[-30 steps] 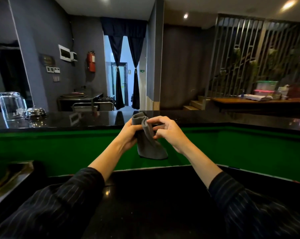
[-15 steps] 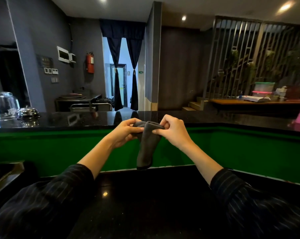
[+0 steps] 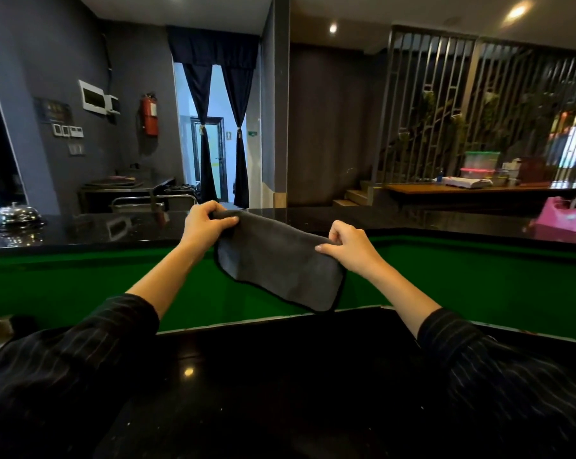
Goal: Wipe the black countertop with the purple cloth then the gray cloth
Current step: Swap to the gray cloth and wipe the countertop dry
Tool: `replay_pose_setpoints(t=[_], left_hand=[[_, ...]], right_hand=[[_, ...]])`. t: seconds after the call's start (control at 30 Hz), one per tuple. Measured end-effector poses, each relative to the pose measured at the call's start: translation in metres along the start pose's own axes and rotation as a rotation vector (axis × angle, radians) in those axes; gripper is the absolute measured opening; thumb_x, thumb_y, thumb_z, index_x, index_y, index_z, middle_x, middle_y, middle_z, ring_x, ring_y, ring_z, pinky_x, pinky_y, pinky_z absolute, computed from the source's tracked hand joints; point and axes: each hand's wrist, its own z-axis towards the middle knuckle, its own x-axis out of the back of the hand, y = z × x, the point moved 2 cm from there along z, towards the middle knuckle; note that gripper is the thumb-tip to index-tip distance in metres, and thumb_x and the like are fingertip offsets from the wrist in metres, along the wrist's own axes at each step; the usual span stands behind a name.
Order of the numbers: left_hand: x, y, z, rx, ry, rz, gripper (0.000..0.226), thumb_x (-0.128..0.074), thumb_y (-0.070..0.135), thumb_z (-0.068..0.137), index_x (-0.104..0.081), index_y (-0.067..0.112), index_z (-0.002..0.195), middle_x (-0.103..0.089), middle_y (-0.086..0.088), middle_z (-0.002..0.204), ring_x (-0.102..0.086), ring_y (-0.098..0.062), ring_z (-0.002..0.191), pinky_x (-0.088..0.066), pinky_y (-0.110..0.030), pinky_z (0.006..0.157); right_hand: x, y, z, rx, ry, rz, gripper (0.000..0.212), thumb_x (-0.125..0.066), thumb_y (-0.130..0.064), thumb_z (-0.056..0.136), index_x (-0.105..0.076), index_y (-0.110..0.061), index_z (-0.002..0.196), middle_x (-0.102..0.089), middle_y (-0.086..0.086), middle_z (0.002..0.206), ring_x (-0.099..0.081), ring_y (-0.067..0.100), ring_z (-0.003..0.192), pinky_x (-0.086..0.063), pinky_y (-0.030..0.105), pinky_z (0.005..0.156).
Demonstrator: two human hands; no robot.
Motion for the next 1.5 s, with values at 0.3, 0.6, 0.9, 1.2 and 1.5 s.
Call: replay_pose_setpoints(t=[0.3, 0.6, 0.9, 1.2, 1.5], left_hand=[[-0.054, 0.015, -0.035, 0.168, -0.245, 0.207, 0.017, -0.076, 0.021, 0.078, -0.066, 0.009, 0.083, -0.063, -0.005, 0.080, -0.065, -0.023, 0.086, -0.057, -0.032, 0.070], [-0.073, 0.030, -0.047, 0.436, -0.616, -0.332, 0.009, -0.058, 0.016, 0.085, -0.065, 0.009, 0.082, -0.062, -0.008, 0.084, -0.060, -0.023, 0.086, -0.052, -0.037, 0.068], [-0.072, 0.021, -0.008, 0.284, -0.579, -0.153, 0.021, -0.051, -0.001, 0.087, -0.070, 0.010, 0.087, -0.065, -0.012, 0.092, -0.061, -0.025, 0.094, -0.050, -0.038, 0.090], [-0.110, 0.053, 0.052, 0.090, -0.551, -0.197, 0.024, -0.050, -0.004, 0.090, -0.065, 0.015, 0.091, -0.062, -0.009, 0.098, -0.060, -0.024, 0.100, -0.051, -0.038, 0.092], [-0.130, 0.001, 0.104, -0.133, -0.351, 0.455, 0.033, -0.053, 0.011, 0.092, -0.063, 0.011, 0.124, -0.066, -0.011, 0.121, -0.060, -0.023, 0.113, -0.042, -0.028, 0.096]], right_hand=[[-0.040, -0.015, 0.015, -0.308, 0.084, 0.051, 0.028, -0.075, -0.027, 0.082, -0.064, -0.004, 0.094, -0.067, 0.012, 0.101, -0.064, 0.027, 0.096, -0.052, 0.037, 0.077], [-0.059, -0.050, 0.023, -0.352, -0.071, 0.280, 0.040, -0.046, -0.038, 0.099, -0.059, -0.001, 0.105, -0.062, 0.015, 0.112, -0.068, 0.036, 0.091, -0.060, 0.048, 0.071], [-0.055, -0.024, 0.019, 0.043, 0.201, 0.049, 0.011, -0.056, -0.006, 0.087, -0.063, -0.009, 0.095, -0.057, 0.008, 0.102, -0.056, 0.022, 0.092, -0.045, 0.026, 0.075], [-0.100, 0.009, 0.028, 0.216, 0.441, -0.433, 0.050, -0.060, -0.022, 0.090, -0.050, -0.004, 0.135, -0.043, 0.022, 0.143, -0.044, 0.038, 0.131, -0.040, 0.050, 0.108], [-0.095, 0.037, 0.155, -0.001, -0.264, -0.459, 0.058, -0.004, -0.052, 0.096, -0.036, -0.031, 0.140, -0.044, 0.012, 0.142, -0.038, 0.043, 0.131, -0.027, 0.058, 0.107]])
